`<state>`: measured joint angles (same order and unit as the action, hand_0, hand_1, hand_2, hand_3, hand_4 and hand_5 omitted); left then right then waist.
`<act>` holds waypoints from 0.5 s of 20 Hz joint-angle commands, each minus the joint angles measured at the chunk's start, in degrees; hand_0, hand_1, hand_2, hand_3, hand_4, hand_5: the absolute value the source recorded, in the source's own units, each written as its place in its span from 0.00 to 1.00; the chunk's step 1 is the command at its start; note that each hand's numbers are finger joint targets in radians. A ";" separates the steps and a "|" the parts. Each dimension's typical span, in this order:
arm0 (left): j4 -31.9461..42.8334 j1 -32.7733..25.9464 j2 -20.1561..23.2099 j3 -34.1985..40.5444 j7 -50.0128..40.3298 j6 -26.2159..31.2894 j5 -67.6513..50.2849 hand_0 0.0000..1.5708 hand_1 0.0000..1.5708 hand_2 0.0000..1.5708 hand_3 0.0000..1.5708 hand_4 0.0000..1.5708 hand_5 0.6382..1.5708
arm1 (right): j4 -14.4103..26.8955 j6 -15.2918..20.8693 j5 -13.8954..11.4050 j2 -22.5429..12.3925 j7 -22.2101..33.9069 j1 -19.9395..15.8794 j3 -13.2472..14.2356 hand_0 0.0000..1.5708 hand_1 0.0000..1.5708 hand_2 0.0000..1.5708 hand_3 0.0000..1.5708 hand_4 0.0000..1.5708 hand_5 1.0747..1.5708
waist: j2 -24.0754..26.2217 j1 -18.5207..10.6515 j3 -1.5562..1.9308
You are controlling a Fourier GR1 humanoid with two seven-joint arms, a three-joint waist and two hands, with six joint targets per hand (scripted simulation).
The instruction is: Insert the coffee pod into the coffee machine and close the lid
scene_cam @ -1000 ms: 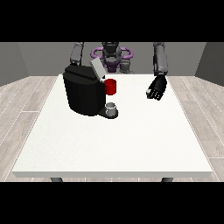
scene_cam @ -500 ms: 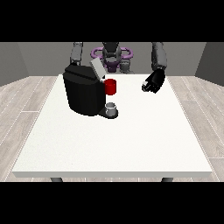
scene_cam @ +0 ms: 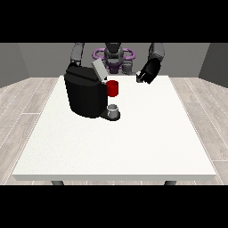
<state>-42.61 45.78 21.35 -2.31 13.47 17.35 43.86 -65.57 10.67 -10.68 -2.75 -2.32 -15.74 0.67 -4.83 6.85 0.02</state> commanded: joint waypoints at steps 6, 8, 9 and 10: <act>-1.11 7.55 -1.97 3.36 -5.30 4.08 -1.76 0.90 0.90 0.90 0.88 0.34 1.00 | -1.64 -3.61 1.89 -1.06 0.37 -1.42 0.29 0.00 0.00 0.00 0.00 0.00 1.00 | 0.38 4.00 -0.02; -2.73 12.38 -5.50 3.90 -10.75 7.73 -3.65 0.63 0.63 0.77 0.87 0.33 1.00 | 1.56 -0.28 1.29 1.33 -1.33 -3.72 0.90 0.00 0.00 0.00 0.00 0.00 1.00 | 1.01 1.31 0.01; -1.85 13.75 -0.24 6.04 -7.94 9.64 -4.39 0.61 0.61 0.74 0.86 0.33 1.00 | 0.77 -1.08 0.94 0.04 -3.04 -2.76 0.74 0.00 0.00 0.00 0.00 0.00 1.00 | -1.07 2.37 0.00; -2.99 15.53 -4.61 5.15 -12.89 9.30 -4.29 0.78 0.78 0.81 0.82 0.32 1.00 | 2.87 -1.75 1.86 -0.49 -5.71 -2.25 1.89 0.00 0.00 0.00 0.00 0.00 1.00 | -0.12 2.41 0.03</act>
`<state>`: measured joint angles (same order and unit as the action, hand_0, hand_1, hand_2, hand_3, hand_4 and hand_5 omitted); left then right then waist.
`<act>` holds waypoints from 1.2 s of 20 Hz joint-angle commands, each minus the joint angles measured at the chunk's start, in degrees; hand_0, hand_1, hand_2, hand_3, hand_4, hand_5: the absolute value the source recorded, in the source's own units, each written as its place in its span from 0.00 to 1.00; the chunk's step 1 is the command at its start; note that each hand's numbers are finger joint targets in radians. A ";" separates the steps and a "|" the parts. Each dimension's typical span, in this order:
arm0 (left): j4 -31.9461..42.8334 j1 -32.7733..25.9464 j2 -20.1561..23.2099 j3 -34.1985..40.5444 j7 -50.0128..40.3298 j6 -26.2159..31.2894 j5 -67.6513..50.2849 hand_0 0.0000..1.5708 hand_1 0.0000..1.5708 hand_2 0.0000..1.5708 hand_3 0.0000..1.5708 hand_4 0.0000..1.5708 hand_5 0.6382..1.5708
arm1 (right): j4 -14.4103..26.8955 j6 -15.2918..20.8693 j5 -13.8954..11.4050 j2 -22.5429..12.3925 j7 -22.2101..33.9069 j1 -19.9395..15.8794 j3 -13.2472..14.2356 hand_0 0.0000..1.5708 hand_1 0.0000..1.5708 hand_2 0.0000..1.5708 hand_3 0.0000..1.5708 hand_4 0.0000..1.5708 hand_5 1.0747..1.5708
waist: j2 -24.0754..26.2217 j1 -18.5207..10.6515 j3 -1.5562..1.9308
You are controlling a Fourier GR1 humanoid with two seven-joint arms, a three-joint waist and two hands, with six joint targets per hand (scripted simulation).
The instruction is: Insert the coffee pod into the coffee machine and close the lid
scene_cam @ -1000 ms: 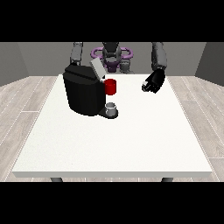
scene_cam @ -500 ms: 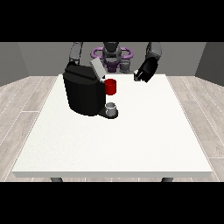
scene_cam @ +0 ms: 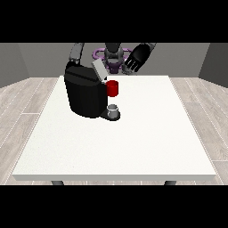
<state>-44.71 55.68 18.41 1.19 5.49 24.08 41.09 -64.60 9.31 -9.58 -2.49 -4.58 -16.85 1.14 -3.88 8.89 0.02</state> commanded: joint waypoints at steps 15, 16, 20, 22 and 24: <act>6.50 13.45 8.78 7.29 -1.39 0.56 -0.82 0.81 0.81 0.83 0.80 0.30 1.00 | -11.42 0.06 -1.27 -0.32 6.27 -7.31 -2.13 0.00 0.00 0.00 0.00 0.11 1.00 | -9.94 10.20 -0.03; 5.61 13.32 7.21 5.94 -2.44 -0.61 0.33 0.82 0.82 0.84 0.80 0.30 1.00 | -10.12 -0.27 0.18 -1.42 6.24 -8.25 0.21 0.00 0.00 0.00 0.00 0.12 1.00 | -10.29 9.55 -0.01; 5.90 13.74 6.48 5.41 -1.76 0.22 0.44 0.77 0.77 0.81 0.79 0.30 1.00 | -8.99 0.13 -0.12 -1.44 4.71 -7.83 0.45 0.00 0.00 0.00 0.00 0.00 1.00 | -11.19 8.47 -0.01; 6.49 15.18 5.63 5.42 -3.77 0.17 0.71 0.76 0.76 0.80 0.78 0.29 1.00 | -8.55 -0.80 0.56 -2.10 5.01 -8.73 1.04 0.00 0.00 0.00 0.00 0.09 1.00 | -11.88 9.37 0.00; 6.90 12.45 7.83 5.40 -0.28 1.89 0.51 0.76 0.76 0.80 0.78 0.30 1.00 | -9.51 -0.28 0.84 -1.47 4.38 -5.74 1.07 0.00 0.00 0.00 0.00 0.06 1.00 | -10.00 7.85 -0.01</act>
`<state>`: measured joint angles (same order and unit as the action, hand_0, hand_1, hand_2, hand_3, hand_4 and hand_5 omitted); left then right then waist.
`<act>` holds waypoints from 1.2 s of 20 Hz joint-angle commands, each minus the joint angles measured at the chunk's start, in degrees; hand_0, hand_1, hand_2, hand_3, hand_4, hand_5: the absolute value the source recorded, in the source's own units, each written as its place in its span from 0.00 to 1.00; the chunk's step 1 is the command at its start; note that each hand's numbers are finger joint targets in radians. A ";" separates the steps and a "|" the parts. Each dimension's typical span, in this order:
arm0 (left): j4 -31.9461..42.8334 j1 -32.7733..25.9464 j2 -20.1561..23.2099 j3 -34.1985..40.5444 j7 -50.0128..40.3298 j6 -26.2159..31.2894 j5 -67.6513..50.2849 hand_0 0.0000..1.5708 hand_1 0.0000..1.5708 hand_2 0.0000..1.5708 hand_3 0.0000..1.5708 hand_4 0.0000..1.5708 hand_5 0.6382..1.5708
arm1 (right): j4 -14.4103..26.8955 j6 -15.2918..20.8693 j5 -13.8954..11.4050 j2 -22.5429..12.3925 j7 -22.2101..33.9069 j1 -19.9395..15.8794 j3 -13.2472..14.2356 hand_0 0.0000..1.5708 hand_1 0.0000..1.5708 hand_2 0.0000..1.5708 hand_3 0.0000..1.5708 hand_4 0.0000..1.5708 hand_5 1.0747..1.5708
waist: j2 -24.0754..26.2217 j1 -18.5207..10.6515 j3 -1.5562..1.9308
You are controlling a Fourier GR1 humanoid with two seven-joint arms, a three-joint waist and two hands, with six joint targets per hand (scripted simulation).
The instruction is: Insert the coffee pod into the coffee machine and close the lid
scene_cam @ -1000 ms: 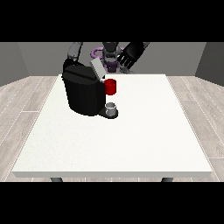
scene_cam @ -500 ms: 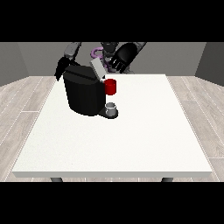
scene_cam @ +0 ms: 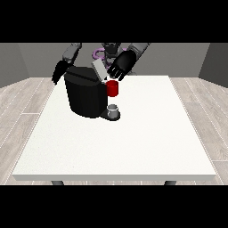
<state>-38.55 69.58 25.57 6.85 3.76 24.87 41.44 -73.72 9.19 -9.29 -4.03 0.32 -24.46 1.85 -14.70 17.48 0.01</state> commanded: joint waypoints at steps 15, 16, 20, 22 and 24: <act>1.87 0.93 -1.75 -0.40 0.78 -2.58 1.58 0.74 0.74 0.79 0.76 0.26 1.00 | -0.09 2.14 -0.41 0.65 1.06 -0.93 0.92 0.00 0.00 0.00 0.00 0.06 1.00 | -1.40 -0.44 0.00; 2.82 2.03 0.43 0.59 2.23 -2.48 1.31 0.77 0.77 0.80 0.76 0.26 1.00 | -1.00 1.39 -0.67 0.25 1.35 -1.76 0.26 0.00 0.00 0.00 0.00 0.11 1.00 | -4.27 0.82 -0.01; 1.99 4.31 -1.69 0.01 -0.39 -0.86 1.22 0.78 0.78 0.80 0.77 0.24 1.00 | 1.73 3.91 -2.08 2.17 -0.60 -0.34 -0.24 0.00 0.00 0.00 0.00 0.00 1.00 | -1.77 -0.66 0.01; 1.44 1.21 -1.83 -0.68 1.59 -1.74 1.70 0.77 0.77 0.79 0.77 0.23 1.00 | 2.22 0.33 1.52 -0.75 -2.46 0.19 2.88 0.00 0.00 0.00 0.00 0.00 1.00 | -1.55 -1.37 0.02; 2.58 3.52 -0.60 0.04 2.15 -3.19 2.08 0.77 0.77 0.79 0.76 0.23 1.00 | -0.63 3.17 -1.30 1.63 3.56 -2.75 -0.06 0.00 0.00 0.00 0.00 0.00 1.00 | -2.49 0.44 -0.01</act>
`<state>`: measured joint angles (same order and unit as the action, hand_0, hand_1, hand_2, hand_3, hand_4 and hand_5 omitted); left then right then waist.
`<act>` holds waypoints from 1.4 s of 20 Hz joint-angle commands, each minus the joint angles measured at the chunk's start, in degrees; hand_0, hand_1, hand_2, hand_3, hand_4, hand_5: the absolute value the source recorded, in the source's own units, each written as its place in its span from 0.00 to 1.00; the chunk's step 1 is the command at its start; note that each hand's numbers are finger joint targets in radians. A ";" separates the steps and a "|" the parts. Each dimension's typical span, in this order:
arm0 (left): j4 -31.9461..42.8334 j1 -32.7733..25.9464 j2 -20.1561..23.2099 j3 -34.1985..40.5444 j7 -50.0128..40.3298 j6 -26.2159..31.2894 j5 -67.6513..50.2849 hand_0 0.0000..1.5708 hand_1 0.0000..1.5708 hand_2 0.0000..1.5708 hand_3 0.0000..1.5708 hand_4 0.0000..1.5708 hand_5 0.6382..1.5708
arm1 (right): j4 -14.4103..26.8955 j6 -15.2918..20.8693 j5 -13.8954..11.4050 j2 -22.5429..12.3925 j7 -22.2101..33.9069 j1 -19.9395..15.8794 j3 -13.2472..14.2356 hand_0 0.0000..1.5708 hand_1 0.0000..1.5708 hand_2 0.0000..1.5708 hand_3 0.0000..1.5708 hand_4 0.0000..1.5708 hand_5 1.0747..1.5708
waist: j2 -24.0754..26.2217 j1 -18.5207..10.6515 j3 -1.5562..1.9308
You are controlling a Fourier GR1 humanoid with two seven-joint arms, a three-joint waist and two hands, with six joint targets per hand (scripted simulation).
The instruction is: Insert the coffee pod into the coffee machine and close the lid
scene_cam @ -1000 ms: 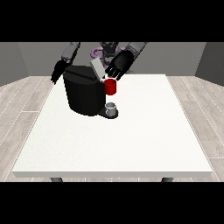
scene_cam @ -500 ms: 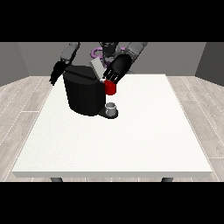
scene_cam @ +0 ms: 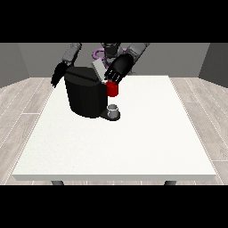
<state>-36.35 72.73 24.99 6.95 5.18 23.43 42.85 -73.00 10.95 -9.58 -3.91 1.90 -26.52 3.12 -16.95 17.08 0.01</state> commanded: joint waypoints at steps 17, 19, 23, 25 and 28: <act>0.93 -0.52 3.10 -2.66 5.70 -6.37 5.99 0.70 0.70 0.72 0.63 0.00 1.00 | -0.18 -0.41 0.62 -1.82 -1.48 -2.24 1.43 0.00 0.00 0.00 0.00 0.00 1.00 | -4.26 0.75 -0.01; 1.10 -0.82 2.04 -2.46 5.19 -5.50 5.50 0.71 0.71 0.72 0.63 0.00 1.00 | 0.57 1.44 -1.08 0.10 -1.22 0.48 -0.14 0.00 0.00 0.00 0.00 0.00 1.00 | -1.84 0.01 0.00; 0.25 1.45 1.86 -0.93 6.18 -7.17 4.48 0.73 0.73 0.73 0.61 0.00 1.00 | 0.81 1.44 -1.75 0.23 -4.90 0.42 -0.84 0.00 0.00 0.00 0.00 0.00 1.00 | -3.99 0.86 0.01; -0.21 1.29 2.31 -0.45 7.51 -11.07 5.03 0.79 0.79 0.77 0.61 0.00 1.00 | -0.12 0.47 0.43 -0.97 -3.46 -2.73 1.26 0.00 0.00 0.00 0.00 0.03 1.00 | -6.74 1.75 0.00; 1.64 0.80 2.71 -0.27 7.20 -9.48 5.18 0.79 0.79 0.77 0.62 0.00 1.00 | -1.90 -0.18 -0.66 0.67 0.48 -1.17 -1.77 0.00 0.00 0.00 0.00 0.05 1.00 | -3.33 2.87 -0.02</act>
<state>-35.96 73.23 27.59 5.93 11.34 15.34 48.11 -73.09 10.91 -9.77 -4.20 0.25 -27.50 2.91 -20.53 18.78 -0.01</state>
